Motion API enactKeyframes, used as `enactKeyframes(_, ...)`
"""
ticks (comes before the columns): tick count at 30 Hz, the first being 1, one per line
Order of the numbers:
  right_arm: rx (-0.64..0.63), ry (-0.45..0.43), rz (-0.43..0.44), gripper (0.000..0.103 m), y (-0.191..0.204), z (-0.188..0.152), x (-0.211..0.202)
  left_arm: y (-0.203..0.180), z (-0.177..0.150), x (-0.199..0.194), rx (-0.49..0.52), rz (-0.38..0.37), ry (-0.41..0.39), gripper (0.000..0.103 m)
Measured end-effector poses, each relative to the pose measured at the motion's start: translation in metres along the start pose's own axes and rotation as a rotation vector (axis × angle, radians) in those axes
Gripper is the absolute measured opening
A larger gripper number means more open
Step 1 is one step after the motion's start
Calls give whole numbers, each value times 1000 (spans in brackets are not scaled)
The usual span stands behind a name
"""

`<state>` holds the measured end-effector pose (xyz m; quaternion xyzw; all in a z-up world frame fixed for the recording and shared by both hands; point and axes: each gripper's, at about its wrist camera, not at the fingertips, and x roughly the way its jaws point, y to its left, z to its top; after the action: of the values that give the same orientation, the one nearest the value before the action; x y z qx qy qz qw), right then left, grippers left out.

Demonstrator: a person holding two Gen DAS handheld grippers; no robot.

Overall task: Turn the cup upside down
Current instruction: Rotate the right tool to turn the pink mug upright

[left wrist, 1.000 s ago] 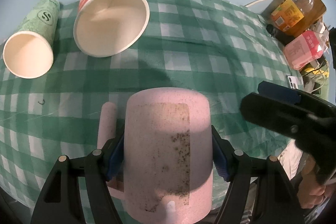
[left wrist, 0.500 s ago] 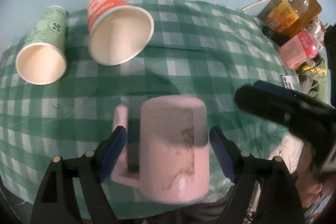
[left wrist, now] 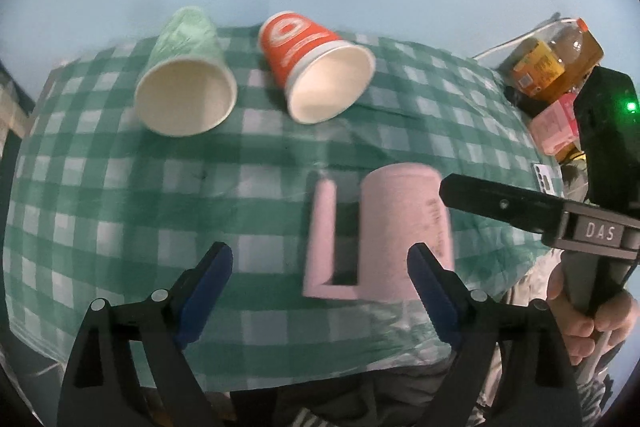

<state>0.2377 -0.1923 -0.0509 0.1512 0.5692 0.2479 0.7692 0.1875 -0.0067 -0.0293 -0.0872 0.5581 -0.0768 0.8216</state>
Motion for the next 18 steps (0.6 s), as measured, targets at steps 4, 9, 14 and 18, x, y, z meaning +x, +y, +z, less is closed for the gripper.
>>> enactKeyframes(4,3,47,-13,84,4,-4,23,13,-8,11,-29,4,10,90)
enactKeyframes(9,26,79,-33,84,-1,-2,39,23,-13,24,-49,-14,21,90)
enactKeyframes(14,49,114,-33,84,-1,-1,52,29,-14,29,-66,-30,15,90)
enactKeyframes(18,61,139,-39,84,-2,0,60,34,-13,29,-73,-47,5,90)
